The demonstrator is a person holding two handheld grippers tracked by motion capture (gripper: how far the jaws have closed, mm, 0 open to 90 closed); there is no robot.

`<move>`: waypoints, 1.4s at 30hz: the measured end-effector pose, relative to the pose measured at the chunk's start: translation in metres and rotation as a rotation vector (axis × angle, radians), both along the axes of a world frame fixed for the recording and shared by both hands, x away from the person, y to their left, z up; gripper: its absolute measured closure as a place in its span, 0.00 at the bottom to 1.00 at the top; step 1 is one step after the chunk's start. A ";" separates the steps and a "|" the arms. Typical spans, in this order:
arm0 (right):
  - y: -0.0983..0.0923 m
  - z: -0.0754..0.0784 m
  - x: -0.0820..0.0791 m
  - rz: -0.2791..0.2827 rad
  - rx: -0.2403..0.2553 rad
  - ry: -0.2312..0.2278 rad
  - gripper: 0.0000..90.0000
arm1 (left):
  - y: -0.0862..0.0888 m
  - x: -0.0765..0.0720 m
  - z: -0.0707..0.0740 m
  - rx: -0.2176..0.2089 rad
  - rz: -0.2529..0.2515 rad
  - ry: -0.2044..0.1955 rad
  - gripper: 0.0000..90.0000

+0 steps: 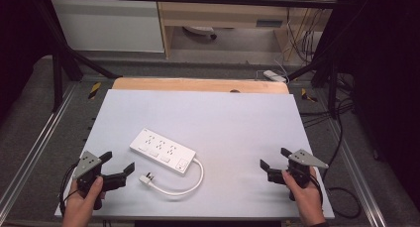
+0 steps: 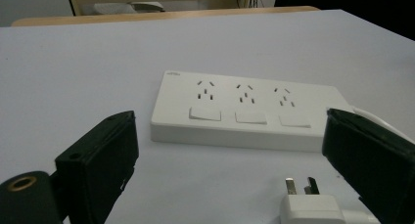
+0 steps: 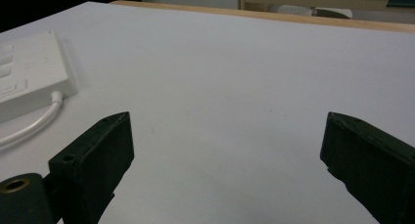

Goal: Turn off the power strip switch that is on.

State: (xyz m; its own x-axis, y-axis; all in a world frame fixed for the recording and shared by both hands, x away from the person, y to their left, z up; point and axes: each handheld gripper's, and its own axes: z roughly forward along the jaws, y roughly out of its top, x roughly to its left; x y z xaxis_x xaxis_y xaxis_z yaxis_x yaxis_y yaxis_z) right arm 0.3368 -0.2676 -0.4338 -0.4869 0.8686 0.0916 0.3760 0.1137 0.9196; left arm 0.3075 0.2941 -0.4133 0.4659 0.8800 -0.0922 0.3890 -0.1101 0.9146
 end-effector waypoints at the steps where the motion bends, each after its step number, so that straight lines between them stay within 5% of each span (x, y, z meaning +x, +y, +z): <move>1: -0.001 0.000 0.000 -0.002 0.004 -0.002 0.07 | -0.001 0.000 0.000 -0.005 0.000 0.000 0.07; 22: 0.015 0.016 -0.004 0.031 0.016 -0.006 0.04 | 0.000 0.000 -0.001 -0.006 0.000 0.005 0.07; 29: 0.023 0.030 -0.004 0.070 0.057 0.009 0.04 | -0.001 -0.001 -0.002 -0.001 -0.002 0.014 0.07; 42: 0.052 0.062 0.010 0.136 0.058 0.014 0.05 | -0.003 0.000 -0.004 0.018 -0.009 0.027 0.07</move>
State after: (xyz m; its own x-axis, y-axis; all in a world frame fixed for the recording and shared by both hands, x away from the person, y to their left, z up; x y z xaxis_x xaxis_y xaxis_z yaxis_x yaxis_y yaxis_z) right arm 0.3466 -0.2152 -0.3716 -0.5977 0.7881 0.1473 0.3734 0.1111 0.9210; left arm 0.3073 0.2915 -0.4172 0.4712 0.8775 -0.0892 0.4127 -0.1300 0.9016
